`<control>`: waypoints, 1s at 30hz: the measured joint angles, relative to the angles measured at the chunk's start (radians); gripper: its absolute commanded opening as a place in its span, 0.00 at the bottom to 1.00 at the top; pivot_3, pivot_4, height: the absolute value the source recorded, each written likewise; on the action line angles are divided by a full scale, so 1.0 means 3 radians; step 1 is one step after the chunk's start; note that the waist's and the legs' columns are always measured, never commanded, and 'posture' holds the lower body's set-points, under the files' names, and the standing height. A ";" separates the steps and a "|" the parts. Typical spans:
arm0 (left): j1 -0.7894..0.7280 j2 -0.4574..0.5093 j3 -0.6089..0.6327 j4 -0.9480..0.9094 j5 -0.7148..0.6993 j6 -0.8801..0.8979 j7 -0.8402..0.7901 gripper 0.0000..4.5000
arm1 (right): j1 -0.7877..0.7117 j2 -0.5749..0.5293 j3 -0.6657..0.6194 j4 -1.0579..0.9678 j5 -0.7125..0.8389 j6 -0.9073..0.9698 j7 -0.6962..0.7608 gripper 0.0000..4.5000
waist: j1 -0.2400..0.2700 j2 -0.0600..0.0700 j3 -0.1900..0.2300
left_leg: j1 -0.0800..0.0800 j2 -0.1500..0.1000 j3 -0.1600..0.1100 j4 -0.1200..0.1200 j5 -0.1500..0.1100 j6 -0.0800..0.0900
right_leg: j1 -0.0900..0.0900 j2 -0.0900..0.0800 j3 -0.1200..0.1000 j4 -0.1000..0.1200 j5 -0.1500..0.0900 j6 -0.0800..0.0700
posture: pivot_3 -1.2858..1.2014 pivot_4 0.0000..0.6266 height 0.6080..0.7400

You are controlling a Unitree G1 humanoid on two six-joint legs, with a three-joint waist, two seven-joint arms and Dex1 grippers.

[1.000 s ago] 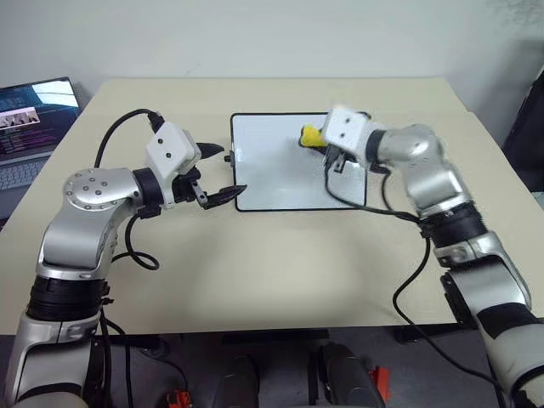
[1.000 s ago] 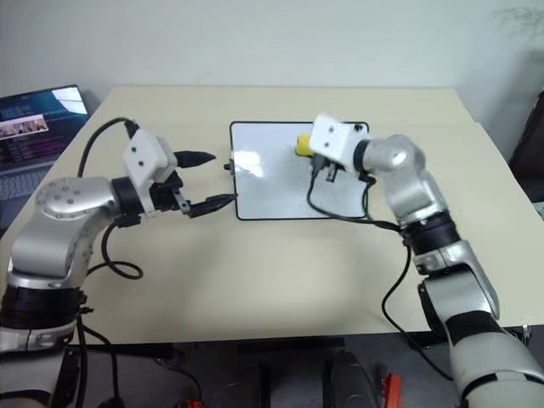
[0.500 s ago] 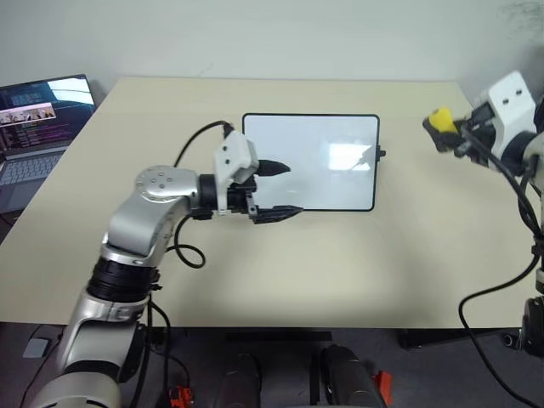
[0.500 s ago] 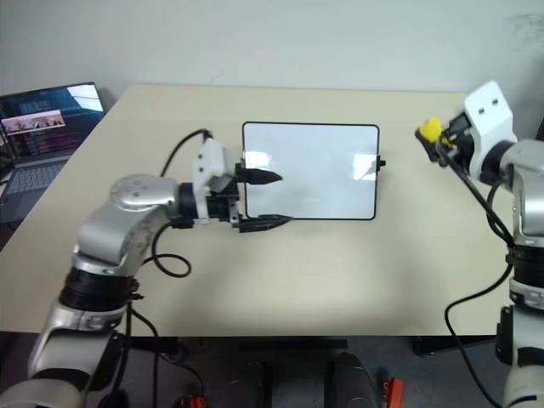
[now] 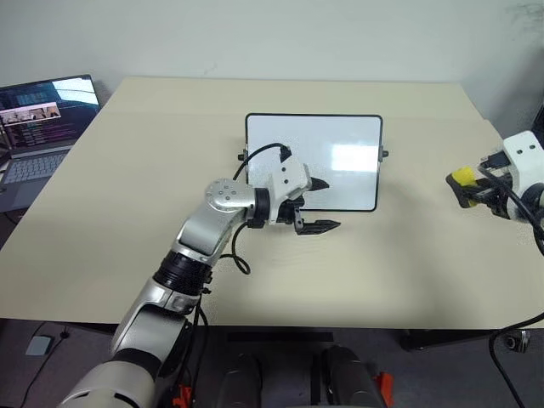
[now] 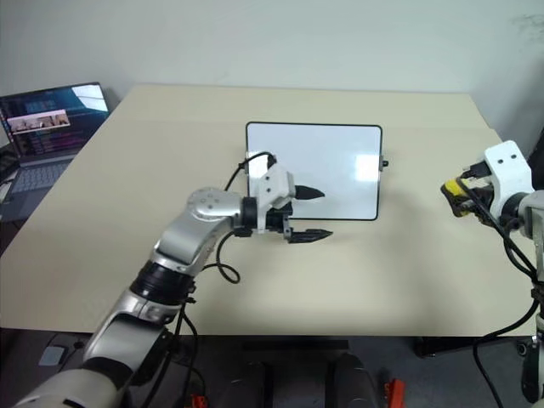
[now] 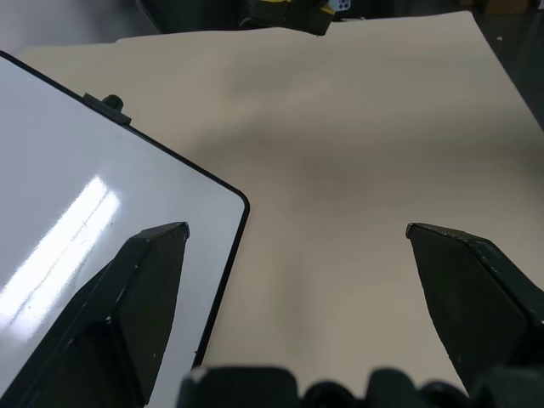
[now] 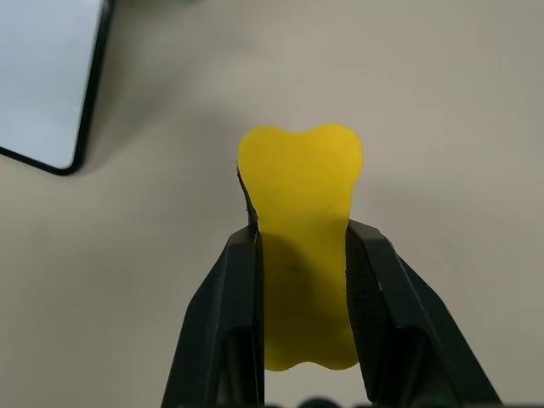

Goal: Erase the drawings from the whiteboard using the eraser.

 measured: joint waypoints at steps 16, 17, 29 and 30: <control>-0.0098 -0.0479 -0.0044 0.0492 0.0283 -0.0395 0.0164 1.00 | 0.0138 0.0124 -0.0238 0.0206 0.0159 0.0185 -0.0512 0.22 | -0.0015 0.0002 0.0000 | 0.0003 -0.0001 0.0002 0.0002 0.0000 0.0000 | 0.0003 0.0000 0.0002 -0.0002 0.0001 0.0006 | 0.52 0.24 1.00; -0.0108 -0.0500 -0.0049 0.0517 0.0289 -0.0410 0.0165 1.00 | 0.0134 0.0140 -0.0222 0.0212 0.0166 0.0186 -0.0520 0.22 | -0.0014 0.0002 0.0000 | 0.0003 -0.0001 0.0002 0.0002 0.0000 0.0000 | 0.0003 0.0000 0.0002 -0.0002 0.0001 0.0006 | 0.52 0.24 1.00; -0.0121 -0.0544 -0.0075 0.0563 0.0332 -0.0406 0.0143 1.00 | 0.0133 0.0194 0.0045 0.0425 0.0286 0.0156 -0.0557 0.70 | -0.0017 0.0003 0.0000 | 0.0003 -0.0001 0.0002 0.0002 0.0000 0.0000 | 0.0004 0.0000 0.0003 -0.0002 0.0001 0.0006 | 0.52 0.24 1.00; -0.0121 -0.0542 -0.0075 0.0563 0.0332 -0.0405 0.0143 1.00 | 0.0133 0.0194 0.0052 0.0431 0.0289 0.0153 -0.0558 0.78 | -0.0017 0.0003 0.0000 | 0.0003 -0.0001 0.0002 0.0002 0.0000 0.0000 | 0.0004 0.0000 0.0003 -0.0002 0.0001 0.0006 | 0.52 0.24 1.00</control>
